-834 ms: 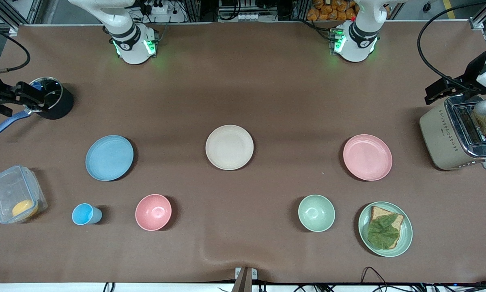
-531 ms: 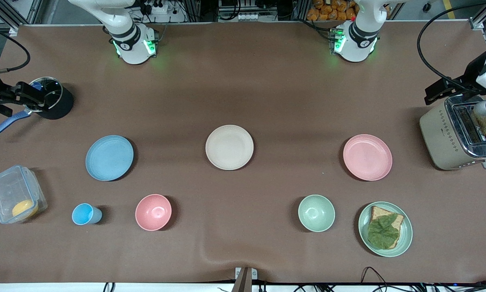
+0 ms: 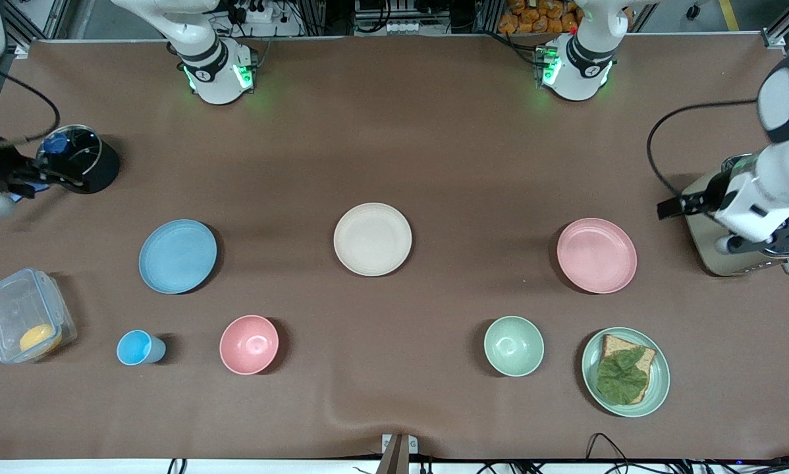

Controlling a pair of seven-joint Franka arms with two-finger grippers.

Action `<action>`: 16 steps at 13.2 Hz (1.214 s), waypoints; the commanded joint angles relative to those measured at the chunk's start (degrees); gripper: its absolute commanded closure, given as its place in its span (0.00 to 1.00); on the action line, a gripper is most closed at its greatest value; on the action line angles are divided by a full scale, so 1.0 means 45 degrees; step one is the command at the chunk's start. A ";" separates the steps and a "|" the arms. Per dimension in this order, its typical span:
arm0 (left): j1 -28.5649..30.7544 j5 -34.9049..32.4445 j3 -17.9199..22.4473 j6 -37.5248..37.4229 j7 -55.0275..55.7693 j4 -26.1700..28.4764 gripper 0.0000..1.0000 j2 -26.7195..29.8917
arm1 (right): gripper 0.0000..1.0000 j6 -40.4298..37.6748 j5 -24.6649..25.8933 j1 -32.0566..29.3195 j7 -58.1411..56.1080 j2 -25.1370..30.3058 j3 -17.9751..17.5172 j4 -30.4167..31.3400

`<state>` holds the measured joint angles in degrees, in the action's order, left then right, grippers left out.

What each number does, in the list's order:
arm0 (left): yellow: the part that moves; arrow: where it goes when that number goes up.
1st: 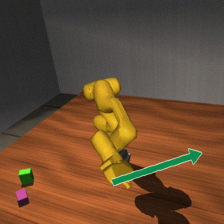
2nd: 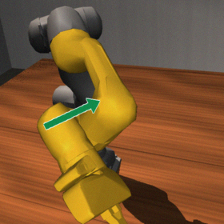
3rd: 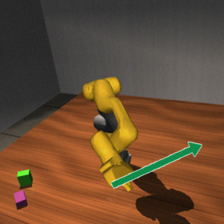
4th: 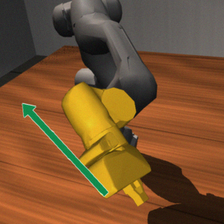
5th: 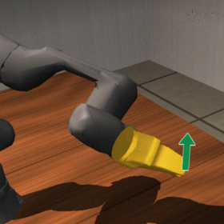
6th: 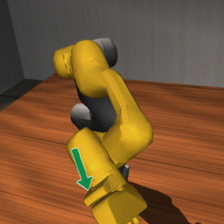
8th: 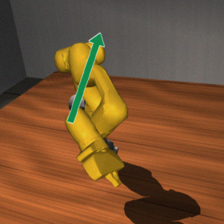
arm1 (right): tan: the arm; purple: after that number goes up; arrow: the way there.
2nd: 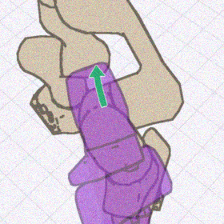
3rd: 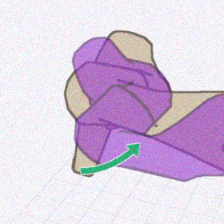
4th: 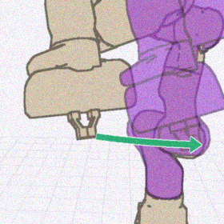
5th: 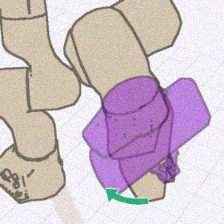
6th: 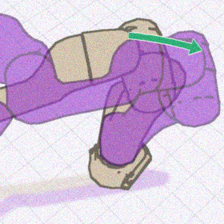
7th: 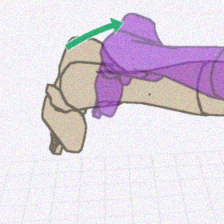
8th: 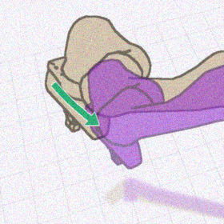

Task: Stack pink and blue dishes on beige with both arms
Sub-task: 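Reach the left gripper to the pink plate while the right gripper reaches blue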

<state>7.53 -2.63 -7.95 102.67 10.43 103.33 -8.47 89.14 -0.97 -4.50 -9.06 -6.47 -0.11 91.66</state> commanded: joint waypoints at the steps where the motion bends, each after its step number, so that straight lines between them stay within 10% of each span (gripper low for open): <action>1: 0.0651 0.0075 -0.0031 0.2858 -0.0809 0.2656 0.00 0.0359 | 0.00 0.1025 -0.0214 -0.0834 0.0080 -0.2013 -0.0190 0.0079; 10: 0.1687 0.0193 -0.0070 0.5602 -0.1536 0.3132 0.01 -0.3351 | 0.00 0.5539 -0.0059 -0.1890 -0.0154 -0.5963 -0.0171 0.1800; 16: 0.1687 0.0212 -0.0070 0.5798 -0.1536 0.2819 0.39 -0.4114 | 0.00 0.6071 -0.0097 -0.2263 -0.0487 -0.6883 -0.0190 0.1858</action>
<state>14.66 -2.62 -7.88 128.74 4.78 117.03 -26.16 116.54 -0.99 -13.49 -10.52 -36.87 0.05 100.22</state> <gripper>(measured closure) 0.251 0.000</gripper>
